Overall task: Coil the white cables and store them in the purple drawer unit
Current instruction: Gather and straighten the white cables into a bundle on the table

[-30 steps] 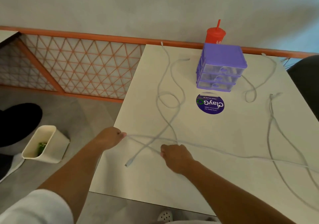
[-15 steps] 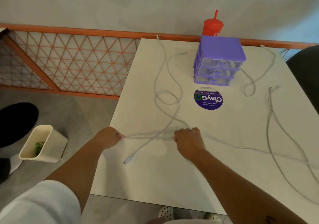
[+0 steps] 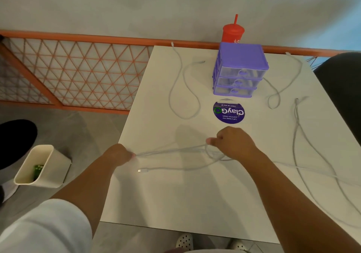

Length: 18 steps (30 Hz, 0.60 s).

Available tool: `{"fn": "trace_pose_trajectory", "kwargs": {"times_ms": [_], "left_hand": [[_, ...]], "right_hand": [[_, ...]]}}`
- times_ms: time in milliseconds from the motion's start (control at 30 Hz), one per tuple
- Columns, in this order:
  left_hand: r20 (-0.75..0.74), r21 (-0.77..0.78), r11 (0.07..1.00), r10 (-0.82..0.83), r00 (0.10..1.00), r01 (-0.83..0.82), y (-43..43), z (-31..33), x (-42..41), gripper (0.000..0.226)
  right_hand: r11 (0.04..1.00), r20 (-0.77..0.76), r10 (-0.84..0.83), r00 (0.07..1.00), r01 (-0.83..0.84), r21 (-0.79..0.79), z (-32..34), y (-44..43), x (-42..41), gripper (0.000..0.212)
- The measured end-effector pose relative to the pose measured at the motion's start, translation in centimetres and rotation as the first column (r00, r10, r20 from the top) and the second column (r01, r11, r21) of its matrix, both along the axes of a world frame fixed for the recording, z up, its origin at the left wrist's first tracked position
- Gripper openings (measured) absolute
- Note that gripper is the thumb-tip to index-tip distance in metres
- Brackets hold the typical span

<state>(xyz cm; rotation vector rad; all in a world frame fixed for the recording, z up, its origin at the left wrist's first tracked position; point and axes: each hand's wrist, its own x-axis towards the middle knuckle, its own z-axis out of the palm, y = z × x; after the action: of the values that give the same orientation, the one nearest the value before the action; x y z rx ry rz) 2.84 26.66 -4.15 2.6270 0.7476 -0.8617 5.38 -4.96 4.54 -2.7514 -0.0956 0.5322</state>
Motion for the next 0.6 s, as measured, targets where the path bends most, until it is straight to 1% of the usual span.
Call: {"fn": "trace_pose_trajectory", "kwargs": {"times_ms": [33,100,200,333,400,467,500,533,600], "left_hand": [[-0.002,-0.008,1.0,0.013,1.0,-0.013,-0.1,0.2,0.0,0.028],[-0.007,-0.016,0.999,0.028,1.0,-0.028,-0.4,0.3,0.1,0.032],[-0.012,0.022,1.0,0.004,1.0,-0.004,-0.5,0.5,0.2,0.035],[-0.055,0.076,0.99,-0.112,0.992,0.116,-0.5,1.2,0.0,0.038],[-0.07,0.047,0.988,-0.145,0.987,0.149,-0.3,1.4,0.0,0.039],[-0.075,0.006,0.985,-0.172,0.982,0.173,-0.1,1.4,0.0,0.037],[-0.073,-0.004,0.981,-0.192,0.979,0.192,0.0,1.4,0.0,0.035],[-0.056,-0.019,0.981,-0.193,0.98,0.192,0.1,1.2,0.1,0.033],[-0.009,-0.024,0.976,-0.218,0.976,0.217,0.4,0.9,-0.1,0.029]], "right_hand": [[0.999,-0.038,-0.006,0.999,0.007,0.033,-0.7,-0.4,-0.1,0.048],[0.999,-0.089,0.002,0.996,0.001,0.039,-2.8,-1.0,-0.9,0.045],[0.999,-0.133,-0.008,0.991,0.003,-0.039,-6.5,-2.1,-3.0,0.038],[0.995,-0.09,-0.064,0.994,0.058,-0.076,-8.3,-2.5,-5.3,0.038],[0.995,-0.096,-0.045,0.994,0.035,-0.097,-8.1,-2.6,-4.8,0.043],[0.993,-0.141,0.001,0.99,-0.017,-0.113,-7.1,-2.9,-3.6,0.046],[0.994,-0.178,0.029,0.984,-0.047,-0.096,-6.1,-3.0,-3.0,0.046],[0.995,-0.225,0.062,0.972,-0.077,-0.059,-4.5,-3.0,-2.4,0.046],[0.992,-0.322,0.119,0.939,-0.096,0.087,-0.4,-2.9,-1.5,0.043]]}}
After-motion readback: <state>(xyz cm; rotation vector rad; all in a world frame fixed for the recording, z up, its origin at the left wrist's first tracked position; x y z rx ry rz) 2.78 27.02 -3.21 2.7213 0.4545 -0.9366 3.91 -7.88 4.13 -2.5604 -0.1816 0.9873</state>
